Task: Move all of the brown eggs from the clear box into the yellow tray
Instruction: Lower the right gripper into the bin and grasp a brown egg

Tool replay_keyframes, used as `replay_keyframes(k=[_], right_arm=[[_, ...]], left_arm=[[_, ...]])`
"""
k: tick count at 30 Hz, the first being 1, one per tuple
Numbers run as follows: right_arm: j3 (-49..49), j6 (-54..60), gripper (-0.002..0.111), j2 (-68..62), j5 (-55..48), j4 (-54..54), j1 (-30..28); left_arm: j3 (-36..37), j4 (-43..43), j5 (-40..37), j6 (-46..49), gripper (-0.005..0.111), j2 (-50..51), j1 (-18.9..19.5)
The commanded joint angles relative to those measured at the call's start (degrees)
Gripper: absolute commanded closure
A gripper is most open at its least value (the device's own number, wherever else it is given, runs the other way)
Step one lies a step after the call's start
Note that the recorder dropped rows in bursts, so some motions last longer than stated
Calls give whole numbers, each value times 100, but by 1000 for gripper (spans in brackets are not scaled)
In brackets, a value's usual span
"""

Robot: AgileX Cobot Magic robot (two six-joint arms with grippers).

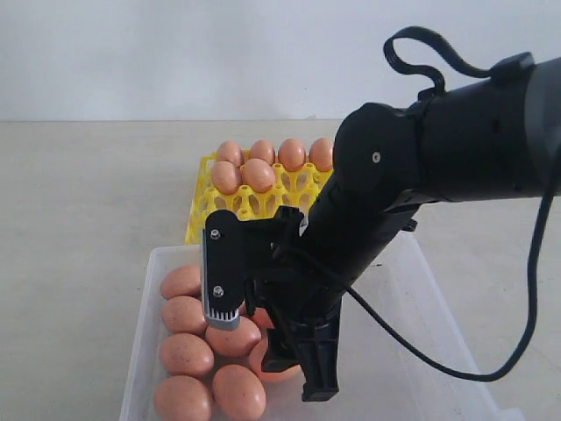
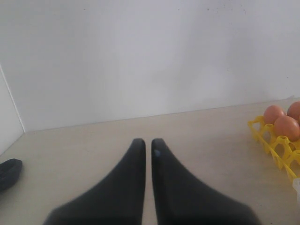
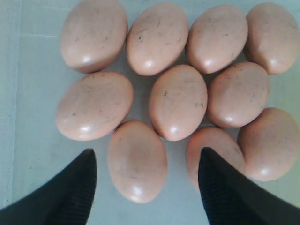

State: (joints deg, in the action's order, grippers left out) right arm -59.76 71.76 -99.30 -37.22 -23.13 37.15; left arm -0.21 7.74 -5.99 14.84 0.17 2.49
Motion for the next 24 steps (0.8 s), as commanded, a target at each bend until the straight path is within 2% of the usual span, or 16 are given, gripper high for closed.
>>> replay_keyframes(k=[1,24], right_arm=[[20,15,53,-294,-72,-12,21],[20,26,53,-772,237,-34,21]], left_arm=[[21,16,3,16,103,-17,-37],[21,16,3,16,103,-17,-37]])
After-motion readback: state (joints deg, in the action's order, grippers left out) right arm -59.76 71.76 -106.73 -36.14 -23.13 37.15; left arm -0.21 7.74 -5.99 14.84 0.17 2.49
